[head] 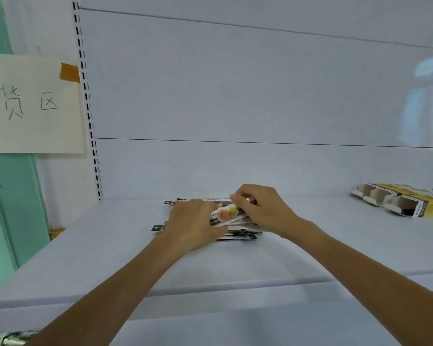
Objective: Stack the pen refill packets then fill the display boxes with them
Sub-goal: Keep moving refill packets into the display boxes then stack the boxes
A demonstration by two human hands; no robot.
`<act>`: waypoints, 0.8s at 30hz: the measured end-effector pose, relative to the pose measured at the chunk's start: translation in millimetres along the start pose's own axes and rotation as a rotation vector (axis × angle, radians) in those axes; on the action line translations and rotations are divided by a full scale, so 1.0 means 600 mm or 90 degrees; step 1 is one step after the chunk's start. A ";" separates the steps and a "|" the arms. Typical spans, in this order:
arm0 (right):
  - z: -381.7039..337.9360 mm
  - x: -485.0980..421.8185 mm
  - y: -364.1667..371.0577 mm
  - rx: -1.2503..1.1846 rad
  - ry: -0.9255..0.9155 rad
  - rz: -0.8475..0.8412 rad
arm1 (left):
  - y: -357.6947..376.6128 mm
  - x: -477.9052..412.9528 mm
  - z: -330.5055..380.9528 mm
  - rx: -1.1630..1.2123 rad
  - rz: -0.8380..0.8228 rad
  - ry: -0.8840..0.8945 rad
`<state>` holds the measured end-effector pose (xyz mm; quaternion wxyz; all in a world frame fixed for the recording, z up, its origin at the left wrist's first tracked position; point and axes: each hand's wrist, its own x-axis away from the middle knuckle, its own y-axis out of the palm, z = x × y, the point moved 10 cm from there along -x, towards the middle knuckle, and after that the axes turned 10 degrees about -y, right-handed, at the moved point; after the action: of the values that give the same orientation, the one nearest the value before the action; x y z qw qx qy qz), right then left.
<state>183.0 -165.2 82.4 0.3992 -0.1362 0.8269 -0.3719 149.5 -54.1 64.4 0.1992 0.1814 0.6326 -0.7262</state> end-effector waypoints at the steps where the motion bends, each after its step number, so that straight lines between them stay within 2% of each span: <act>1: -0.001 -0.003 0.001 0.028 -0.008 0.006 | 0.002 -0.002 0.006 -0.014 0.007 0.006; 5: 0.035 0.000 -0.035 0.073 0.078 0.078 | -0.002 -0.009 -0.001 0.009 0.009 -0.046; 8: 0.066 0.009 -0.034 -0.013 0.159 0.091 | -0.002 -0.012 0.012 -0.017 0.027 -0.049; 12: 0.063 0.011 -0.042 -0.120 0.169 0.164 | 0.016 -0.014 0.060 -0.054 0.046 0.012; 15: 0.060 0.019 -0.060 -0.086 0.135 0.163 | 0.031 -0.017 0.078 0.033 0.011 0.023; 18: 0.094 0.044 -0.066 -0.053 0.169 0.115 | 0.033 -0.012 0.108 0.110 0.002 0.079; 22: 0.145 0.085 -0.119 -0.005 0.208 0.177 | 0.058 -0.013 0.164 0.175 -0.113 0.141; 24: 0.169 0.107 -0.147 -0.028 0.240 0.212 | 0.056 -0.021 0.192 0.131 -0.098 0.170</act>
<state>212.5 -310.8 69.4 0.2903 0.0648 0.9058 -0.3016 176.6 -171.5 57.8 0.0374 0.2466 0.5879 -0.7695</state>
